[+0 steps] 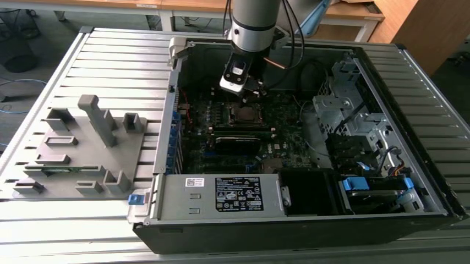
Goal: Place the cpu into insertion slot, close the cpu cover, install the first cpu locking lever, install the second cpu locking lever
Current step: 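Close the cpu cover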
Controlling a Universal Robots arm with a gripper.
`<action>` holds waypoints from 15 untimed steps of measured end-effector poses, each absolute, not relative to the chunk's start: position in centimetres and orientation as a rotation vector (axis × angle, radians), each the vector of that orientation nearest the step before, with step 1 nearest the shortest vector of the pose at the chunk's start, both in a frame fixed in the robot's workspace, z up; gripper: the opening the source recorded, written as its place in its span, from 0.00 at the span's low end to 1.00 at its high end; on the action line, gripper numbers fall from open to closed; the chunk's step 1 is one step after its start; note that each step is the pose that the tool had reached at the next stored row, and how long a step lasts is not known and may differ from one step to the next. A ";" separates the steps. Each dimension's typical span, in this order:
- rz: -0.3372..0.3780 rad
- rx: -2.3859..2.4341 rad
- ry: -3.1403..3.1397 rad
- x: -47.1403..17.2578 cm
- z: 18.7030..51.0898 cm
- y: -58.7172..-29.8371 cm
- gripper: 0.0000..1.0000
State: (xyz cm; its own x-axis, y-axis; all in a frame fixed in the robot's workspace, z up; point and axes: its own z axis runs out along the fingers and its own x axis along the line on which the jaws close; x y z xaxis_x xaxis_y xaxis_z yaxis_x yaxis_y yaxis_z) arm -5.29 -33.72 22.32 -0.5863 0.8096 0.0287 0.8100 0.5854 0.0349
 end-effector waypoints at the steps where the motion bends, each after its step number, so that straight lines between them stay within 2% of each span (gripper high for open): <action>1: -0.069 -1.406 -2.797 -5.3 22.3 -33.7 0.11; 15: -0.067 -1.055 -2.942 -5.3 22.0 -33.7 0.11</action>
State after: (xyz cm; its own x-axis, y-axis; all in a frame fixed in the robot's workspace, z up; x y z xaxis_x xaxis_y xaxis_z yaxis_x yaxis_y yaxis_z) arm -5.29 -33.72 22.04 -0.7720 0.6350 0.0287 0.6357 0.7712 0.0349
